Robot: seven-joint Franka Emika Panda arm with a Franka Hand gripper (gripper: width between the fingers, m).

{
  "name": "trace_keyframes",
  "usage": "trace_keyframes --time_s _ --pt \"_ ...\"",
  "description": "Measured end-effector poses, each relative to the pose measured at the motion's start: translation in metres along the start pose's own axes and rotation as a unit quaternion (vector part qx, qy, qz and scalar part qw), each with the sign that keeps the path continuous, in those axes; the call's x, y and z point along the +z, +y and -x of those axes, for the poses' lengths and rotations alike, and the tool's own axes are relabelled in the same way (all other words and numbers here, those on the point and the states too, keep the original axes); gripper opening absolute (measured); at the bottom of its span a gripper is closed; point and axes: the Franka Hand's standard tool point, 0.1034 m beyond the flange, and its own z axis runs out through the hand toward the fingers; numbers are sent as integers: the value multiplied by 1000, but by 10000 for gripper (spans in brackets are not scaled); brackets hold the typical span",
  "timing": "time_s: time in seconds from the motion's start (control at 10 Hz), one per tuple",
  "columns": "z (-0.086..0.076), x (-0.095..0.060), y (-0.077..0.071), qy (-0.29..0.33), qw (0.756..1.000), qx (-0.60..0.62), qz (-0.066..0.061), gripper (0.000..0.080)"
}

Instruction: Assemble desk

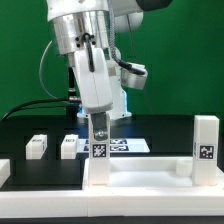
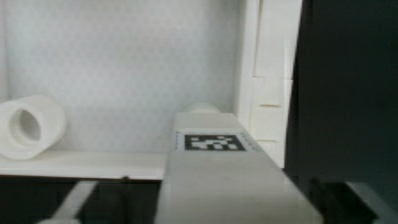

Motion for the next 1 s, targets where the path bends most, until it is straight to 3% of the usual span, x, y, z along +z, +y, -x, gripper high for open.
trace_keyframes --time_s 0.1,0.2,0.6,0.8,0.9,1.0 --pt "2 0 -1 3 995 -101 4 574" --pt "4 -1 -2 5 988 -156 6 635" --pt "2 0 0 5 965 -261 8 648" --pt "-3 -2 5 20 875 -483 14 648" --pt "-5 -2 6 20 869 -495 14 648" --pt "-4 -2 5 20 877 -479 14 639"
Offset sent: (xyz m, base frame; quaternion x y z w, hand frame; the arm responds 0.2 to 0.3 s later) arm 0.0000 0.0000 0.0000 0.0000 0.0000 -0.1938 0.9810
